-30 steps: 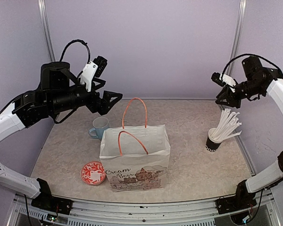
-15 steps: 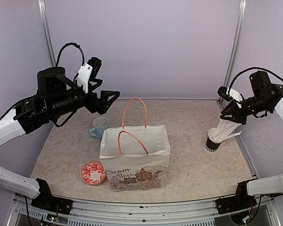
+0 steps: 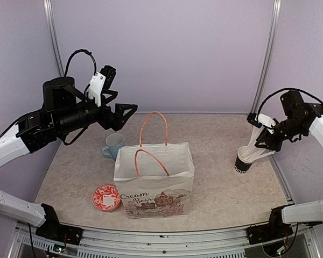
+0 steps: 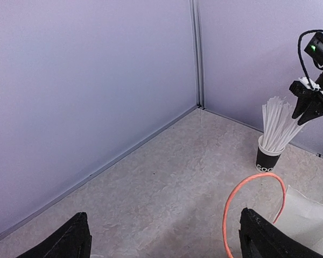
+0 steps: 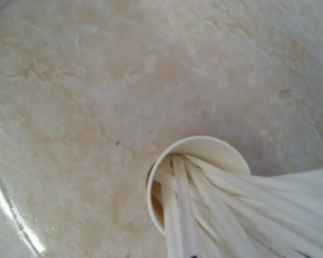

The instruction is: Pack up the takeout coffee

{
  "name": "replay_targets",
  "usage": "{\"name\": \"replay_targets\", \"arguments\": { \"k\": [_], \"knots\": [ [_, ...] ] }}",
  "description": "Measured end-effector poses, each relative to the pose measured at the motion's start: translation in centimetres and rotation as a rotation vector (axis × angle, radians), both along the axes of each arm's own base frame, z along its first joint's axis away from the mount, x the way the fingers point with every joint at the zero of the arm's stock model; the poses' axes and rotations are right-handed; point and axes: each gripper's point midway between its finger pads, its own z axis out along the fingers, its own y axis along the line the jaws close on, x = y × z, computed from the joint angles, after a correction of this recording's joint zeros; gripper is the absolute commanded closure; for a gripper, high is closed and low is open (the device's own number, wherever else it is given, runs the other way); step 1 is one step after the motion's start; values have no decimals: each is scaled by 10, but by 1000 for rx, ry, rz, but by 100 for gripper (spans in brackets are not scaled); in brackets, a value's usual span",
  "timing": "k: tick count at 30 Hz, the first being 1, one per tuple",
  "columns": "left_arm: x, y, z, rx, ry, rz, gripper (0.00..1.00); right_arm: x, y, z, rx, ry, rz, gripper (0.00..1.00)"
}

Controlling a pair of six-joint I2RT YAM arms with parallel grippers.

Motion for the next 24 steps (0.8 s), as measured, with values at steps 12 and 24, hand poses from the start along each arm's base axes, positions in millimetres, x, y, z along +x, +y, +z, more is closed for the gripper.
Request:
{"name": "replay_targets", "arguments": {
  "k": [12, 24],
  "knots": [
    [-2, -2, -2, -1, 8, -14, 7, 5, -7, -5, -36, -17, -21, 60],
    [-3, -5, -2, -7, 7, -30, 8, 7, -20, 0, -113, -55, -46, 61]
  ]
}}
